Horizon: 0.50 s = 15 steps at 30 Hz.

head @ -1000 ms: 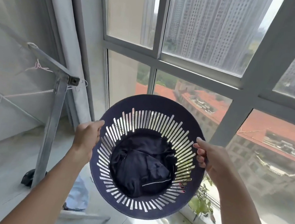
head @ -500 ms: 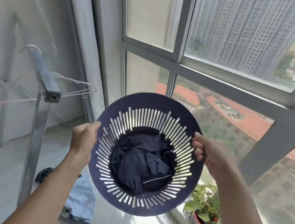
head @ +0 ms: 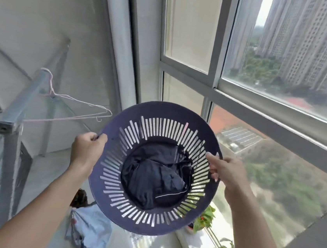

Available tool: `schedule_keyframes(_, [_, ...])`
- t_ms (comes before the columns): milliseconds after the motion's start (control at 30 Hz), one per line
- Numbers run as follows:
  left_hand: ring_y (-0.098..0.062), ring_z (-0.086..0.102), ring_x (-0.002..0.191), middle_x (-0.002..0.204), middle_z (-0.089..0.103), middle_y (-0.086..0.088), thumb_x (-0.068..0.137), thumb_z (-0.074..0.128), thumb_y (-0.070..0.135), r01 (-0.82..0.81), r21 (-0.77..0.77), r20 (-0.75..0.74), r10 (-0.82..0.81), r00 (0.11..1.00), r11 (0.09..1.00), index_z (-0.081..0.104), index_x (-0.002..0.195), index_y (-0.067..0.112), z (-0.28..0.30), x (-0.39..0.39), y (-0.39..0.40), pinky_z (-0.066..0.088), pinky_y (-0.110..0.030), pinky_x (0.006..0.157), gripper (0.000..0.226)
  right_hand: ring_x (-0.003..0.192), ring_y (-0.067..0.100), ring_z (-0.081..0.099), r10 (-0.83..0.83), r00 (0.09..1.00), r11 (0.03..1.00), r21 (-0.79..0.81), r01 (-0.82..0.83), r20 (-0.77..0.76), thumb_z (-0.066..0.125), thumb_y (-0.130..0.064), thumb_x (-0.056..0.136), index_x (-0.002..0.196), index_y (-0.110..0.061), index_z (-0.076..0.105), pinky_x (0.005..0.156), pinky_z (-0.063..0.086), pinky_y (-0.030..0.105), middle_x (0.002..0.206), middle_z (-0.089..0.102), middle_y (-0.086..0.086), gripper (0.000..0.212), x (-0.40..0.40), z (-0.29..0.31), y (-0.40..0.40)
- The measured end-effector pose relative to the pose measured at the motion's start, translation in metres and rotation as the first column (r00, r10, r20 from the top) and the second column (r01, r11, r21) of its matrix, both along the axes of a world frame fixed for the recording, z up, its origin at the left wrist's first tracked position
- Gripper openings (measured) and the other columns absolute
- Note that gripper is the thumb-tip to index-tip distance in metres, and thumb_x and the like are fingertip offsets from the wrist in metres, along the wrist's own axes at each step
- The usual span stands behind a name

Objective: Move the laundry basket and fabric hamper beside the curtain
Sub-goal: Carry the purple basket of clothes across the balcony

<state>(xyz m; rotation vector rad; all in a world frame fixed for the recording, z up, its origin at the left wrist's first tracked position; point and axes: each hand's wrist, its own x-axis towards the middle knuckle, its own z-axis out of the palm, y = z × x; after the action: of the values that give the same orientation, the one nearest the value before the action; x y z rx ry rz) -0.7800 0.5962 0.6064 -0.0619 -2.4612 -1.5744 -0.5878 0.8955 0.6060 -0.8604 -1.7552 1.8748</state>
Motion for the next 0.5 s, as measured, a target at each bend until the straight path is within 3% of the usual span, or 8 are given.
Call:
schedule_keyframes(67, [-0.017,0.018,0.052,0.047,0.019,0.008,0.069,0.054,0.030,-0.028,-0.092,-0.041,0.025,0.999,0.995,0.026,0.056,0.019,0.001,-0.002,0.009,0.015,-0.027,0.049,0.033,0.053,0.014,0.050,0.021,0.999,0.999,0.028,-0.022,0.029,0.078,-0.025,0.082,0.081,-0.008,0.061,0.055,0.042,0.026,0.063,0.056,0.005,0.024,-0.001,-0.011,0.008])
schedule_keyframes(200, [-0.015,0.017,0.048,0.044,0.019,0.007,0.067,0.052,0.031,-0.086,-0.179,-0.097,0.069,0.993,0.980,0.029,0.054,0.018,0.001,-0.008,0.021,0.017,-0.026,0.047,0.029,0.038,0.002,0.055,-0.020,0.994,0.999,0.040,0.016,0.109,0.078,-0.017,0.081,0.067,-0.009,0.058,0.040,0.041,0.018,0.046,0.058,-0.008,0.026,-0.003,-0.037,0.019])
schedule_keyframes(333, [-0.018,0.019,0.050,0.045,0.019,0.006,0.066,0.052,0.032,-0.140,-0.220,-0.134,0.112,0.985,0.965,0.027,0.054,0.016,-0.004,-0.011,0.028,0.020,-0.029,0.048,0.033,0.061,0.023,0.061,0.001,0.983,1.000,-0.008,0.000,0.184,0.078,-0.018,0.081,0.058,-0.017,0.055,0.056,0.045,0.030,0.060,0.064,0.003,0.033,-0.008,-0.054,0.024])
schedule_keyframes(433, [-0.019,0.020,0.051,0.044,0.020,0.005,0.067,0.052,0.033,-0.157,-0.248,-0.173,0.116,0.978,0.956,0.027,0.053,0.015,-0.006,-0.019,0.032,0.022,-0.029,0.048,0.034,0.072,0.023,0.065,0.070,0.971,0.996,-0.063,-0.057,0.230,0.075,-0.025,0.085,0.073,-0.013,0.059,0.062,0.048,0.034,0.080,0.070,0.009,0.023,-0.014,-0.056,0.028])
schedule_keyframes(500, [-0.020,0.022,0.049,0.043,0.021,0.004,0.069,0.052,0.032,-0.168,-0.286,-0.198,0.114,0.974,0.943,0.028,0.052,0.013,-0.007,-0.025,0.036,0.024,-0.029,0.048,0.035,0.073,0.021,0.064,0.093,0.964,0.994,-0.086,-0.074,0.250,0.074,-0.026,0.086,0.084,-0.009,0.063,0.059,0.048,0.032,0.084,0.070,0.008,0.021,-0.019,-0.057,0.033])
